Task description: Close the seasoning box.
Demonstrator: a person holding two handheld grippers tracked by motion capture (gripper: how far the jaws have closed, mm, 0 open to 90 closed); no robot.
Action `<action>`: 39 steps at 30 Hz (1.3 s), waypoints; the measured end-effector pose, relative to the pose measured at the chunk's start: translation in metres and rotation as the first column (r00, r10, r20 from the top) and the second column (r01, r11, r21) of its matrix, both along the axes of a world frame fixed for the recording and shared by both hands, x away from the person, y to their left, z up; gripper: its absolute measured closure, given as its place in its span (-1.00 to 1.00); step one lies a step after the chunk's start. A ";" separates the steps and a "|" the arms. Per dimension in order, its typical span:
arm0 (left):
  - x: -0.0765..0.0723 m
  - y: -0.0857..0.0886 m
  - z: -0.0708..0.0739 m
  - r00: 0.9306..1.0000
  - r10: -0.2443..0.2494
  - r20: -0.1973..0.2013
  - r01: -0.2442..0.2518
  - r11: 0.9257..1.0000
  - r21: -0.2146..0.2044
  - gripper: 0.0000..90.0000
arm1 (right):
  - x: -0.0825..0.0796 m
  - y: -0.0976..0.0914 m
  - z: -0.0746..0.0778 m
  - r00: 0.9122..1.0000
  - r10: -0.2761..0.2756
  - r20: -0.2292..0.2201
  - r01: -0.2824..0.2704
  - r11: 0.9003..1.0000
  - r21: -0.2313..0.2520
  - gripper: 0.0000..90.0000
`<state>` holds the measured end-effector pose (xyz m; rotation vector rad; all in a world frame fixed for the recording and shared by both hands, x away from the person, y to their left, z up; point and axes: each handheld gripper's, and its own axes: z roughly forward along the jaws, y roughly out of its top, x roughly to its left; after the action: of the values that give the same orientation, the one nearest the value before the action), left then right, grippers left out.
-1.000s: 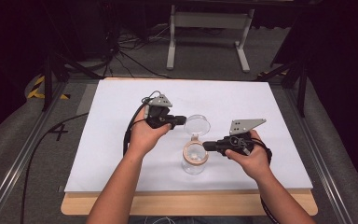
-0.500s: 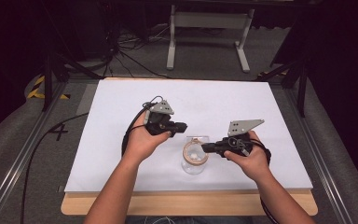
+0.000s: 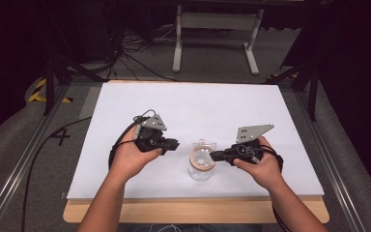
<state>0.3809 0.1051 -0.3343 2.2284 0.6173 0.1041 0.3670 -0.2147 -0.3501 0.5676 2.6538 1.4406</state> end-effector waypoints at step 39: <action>-0.010 0.046 -0.017 0.992 -0.064 -0.108 0.073 0.994 0.084 0.74 | -0.006 0.003 -0.006 0.991 0.068 -0.115 -0.089 0.977 -0.191 1.00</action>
<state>0.3706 0.1508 -0.3517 2.3494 0.6024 -0.0222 0.3613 -0.2120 -0.3565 0.5424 2.8897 1.1768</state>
